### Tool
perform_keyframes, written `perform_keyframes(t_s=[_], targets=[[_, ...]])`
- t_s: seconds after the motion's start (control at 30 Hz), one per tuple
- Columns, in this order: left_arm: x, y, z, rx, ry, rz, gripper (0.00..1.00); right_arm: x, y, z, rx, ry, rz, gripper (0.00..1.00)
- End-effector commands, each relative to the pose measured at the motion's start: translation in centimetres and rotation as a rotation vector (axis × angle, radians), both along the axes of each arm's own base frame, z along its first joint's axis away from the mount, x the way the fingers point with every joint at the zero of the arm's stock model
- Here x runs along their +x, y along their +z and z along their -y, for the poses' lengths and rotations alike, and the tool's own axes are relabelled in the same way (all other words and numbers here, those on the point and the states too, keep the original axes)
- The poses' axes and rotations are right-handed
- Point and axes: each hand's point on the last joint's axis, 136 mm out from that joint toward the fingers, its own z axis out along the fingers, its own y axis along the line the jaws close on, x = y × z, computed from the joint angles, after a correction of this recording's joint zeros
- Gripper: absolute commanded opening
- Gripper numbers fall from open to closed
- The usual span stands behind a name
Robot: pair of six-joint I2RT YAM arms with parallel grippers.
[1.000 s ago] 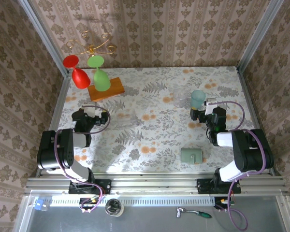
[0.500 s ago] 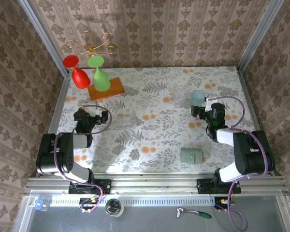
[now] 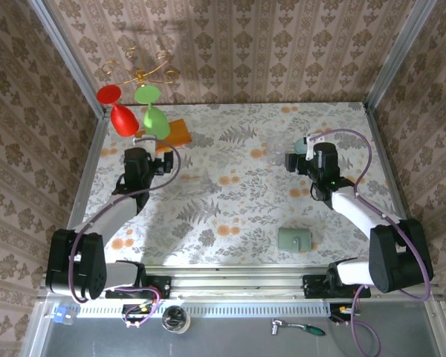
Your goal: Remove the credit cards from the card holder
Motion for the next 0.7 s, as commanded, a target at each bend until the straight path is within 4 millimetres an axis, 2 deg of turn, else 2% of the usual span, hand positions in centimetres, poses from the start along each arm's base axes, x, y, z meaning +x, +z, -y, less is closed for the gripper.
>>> perform_keyframes(t_s=[0.0,0.17,0.37,0.43,0.67], targets=[[-1.6,-2.6,0.8,-0.1,0.034,-0.216,1.0,-1.5,-0.4,-1.4,0.019,-0.005,-0.095,0.92],[-3.2,-5.3,4.5,-0.228,-0.059,-0.482,1.0,-2.1,-0.6,-5.7,0.079,0.065,-0.139,0.91],[-5.0,-6.7,8.0,-0.392,-0.093,-0.615,1.0,-2.9,-1.5,-9.9,0.189,0.11,-0.198,0.9],[-5.7,-7.3,8.5,-0.43,-0.094,-0.658,1.0,-3.0,-2.7,-11.2,0.211,0.121,-0.242,0.9],[-7.3,-10.1,9.2,-0.485,-0.09,-0.777,0.98,-3.5,-3.8,-16.0,0.336,0.223,-0.321,0.88]])
